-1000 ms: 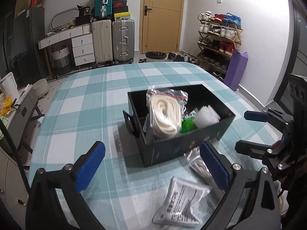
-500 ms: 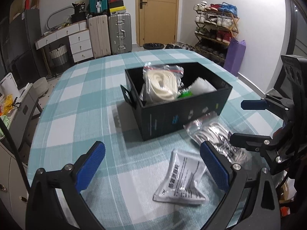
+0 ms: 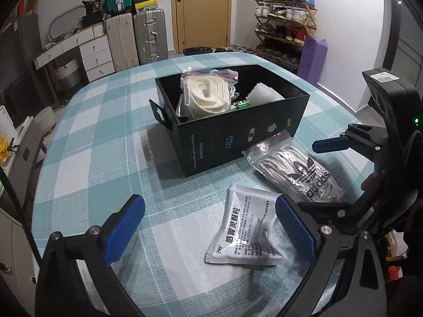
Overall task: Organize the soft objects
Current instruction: 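Grasp the white medicine packet with the left gripper while the right gripper grasps the Adidas lace bag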
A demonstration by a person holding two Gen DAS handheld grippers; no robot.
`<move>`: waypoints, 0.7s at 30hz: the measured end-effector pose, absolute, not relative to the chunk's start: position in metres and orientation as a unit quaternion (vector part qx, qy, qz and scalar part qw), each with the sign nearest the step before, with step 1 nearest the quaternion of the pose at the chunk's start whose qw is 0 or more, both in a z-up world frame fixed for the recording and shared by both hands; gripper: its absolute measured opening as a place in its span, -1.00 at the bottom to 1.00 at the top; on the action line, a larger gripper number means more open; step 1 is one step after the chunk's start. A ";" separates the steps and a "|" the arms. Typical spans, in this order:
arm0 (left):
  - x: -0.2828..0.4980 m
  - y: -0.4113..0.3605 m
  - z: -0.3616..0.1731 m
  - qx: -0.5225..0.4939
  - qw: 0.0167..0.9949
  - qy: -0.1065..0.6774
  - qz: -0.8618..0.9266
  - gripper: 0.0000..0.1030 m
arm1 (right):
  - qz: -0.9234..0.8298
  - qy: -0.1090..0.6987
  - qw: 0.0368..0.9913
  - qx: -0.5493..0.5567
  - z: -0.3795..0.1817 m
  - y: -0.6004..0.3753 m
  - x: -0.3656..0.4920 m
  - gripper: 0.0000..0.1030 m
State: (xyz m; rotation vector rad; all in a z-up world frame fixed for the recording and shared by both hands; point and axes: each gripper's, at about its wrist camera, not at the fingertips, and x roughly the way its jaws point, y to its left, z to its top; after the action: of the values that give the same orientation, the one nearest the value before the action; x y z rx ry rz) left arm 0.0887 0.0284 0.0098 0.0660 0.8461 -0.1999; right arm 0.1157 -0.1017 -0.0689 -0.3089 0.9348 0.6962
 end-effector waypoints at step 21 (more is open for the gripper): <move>0.089 0.007 -0.015 0.064 0.875 0.466 -0.114 0.94 | 0.316 0.456 0.812 -0.178 -0.077 -0.108 0.115 0.96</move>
State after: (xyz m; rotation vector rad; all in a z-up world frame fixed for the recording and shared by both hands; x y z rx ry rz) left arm 0.0885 0.0068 -0.0150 0.1340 0.9737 -0.2372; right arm 0.1154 -0.1081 -0.0771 -0.3800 0.9748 0.6754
